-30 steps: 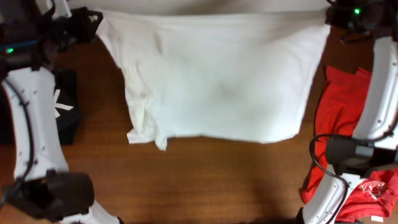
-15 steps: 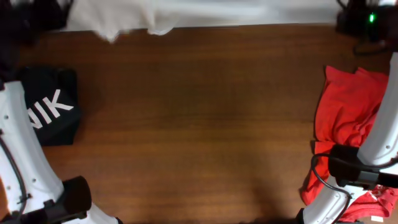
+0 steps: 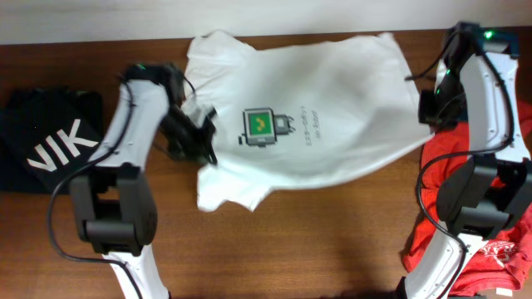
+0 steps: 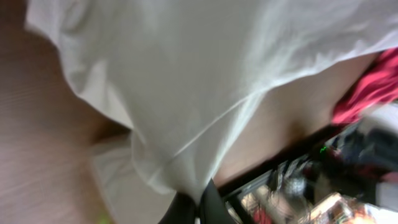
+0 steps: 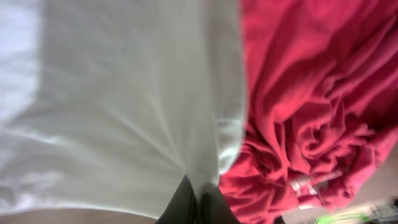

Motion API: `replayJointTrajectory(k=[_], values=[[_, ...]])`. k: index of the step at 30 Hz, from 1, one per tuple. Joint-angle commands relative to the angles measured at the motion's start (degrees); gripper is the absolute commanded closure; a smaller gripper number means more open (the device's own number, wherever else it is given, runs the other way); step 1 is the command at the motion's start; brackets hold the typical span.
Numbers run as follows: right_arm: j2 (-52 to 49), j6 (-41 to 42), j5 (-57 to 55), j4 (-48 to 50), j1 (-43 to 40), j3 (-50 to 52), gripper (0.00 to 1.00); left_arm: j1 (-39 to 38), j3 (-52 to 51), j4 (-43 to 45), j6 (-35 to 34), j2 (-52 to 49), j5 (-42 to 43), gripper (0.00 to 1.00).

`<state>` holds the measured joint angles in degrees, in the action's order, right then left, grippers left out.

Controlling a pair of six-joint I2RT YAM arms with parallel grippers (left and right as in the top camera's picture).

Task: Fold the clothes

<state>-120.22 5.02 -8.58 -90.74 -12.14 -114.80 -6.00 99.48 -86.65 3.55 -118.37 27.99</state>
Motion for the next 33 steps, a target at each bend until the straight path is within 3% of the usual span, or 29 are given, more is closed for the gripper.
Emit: replayJointTrajectory(k=[1, 2, 4, 5, 6, 14, 17, 20, 29, 33], values=[[0.7, 1.9, -5.6, 1.9, -1.4, 4.4, 0.96, -3.1, -12.3, 3.4, 1.7, 0.7, -0.4, 1.0], [0.7, 1.9, -5.6, 2.1, -1.7, 4.7, 0.96, -3.6, -14.1, 4.2, 1.7, 0.7, -0.4, 0.87], [0.7, 1.9, -5.6, 2.3, -1.9, 4.7, 0.96, -4.2, -16.9, 5.7, 1.7, 0.7, -0.5, 0.44], [0.8, 1.9, -5.6, 2.4, -1.9, 4.7, 0.96, -4.2, -17.6, 6.5, 1.7, 0.7, -0.9, 0.3], [0.8, 1.9, -5.4, 2.6, -1.9, 4.7, 0.96, -4.2, -17.6, 7.0, 1.7, 0.7, -1.4, 0.27], [0.8, 3.0, -4.9, 3.0, -1.7, 4.7, 0.96, 2.6, -4.7, 11.6, -1.1, 0.9, -5.4, 0.27], [0.8, 3.0, -5.0, 3.2, -1.7, 4.7, 0.95, 4.4, -3.9, 17.2, -4.4, 0.8, -9.0, 0.34], [0.8, 3.0, -5.0, 3.3, -1.7, 4.7, 0.95, 4.2, -5.1, 19.3, -4.4, 0.1, -9.6, 0.47], [0.8, 3.0, -5.0, 3.6, -1.8, 4.7, 0.96, 3.0, -15.7, 25.3, -4.4, 0.0, -10.9, 0.46], [0.8, 3.0, -5.0, 3.6, -1.8, 4.7, 0.95, 2.6, -20.6, 32.0, -4.7, 0.0, -10.6, 0.47]])
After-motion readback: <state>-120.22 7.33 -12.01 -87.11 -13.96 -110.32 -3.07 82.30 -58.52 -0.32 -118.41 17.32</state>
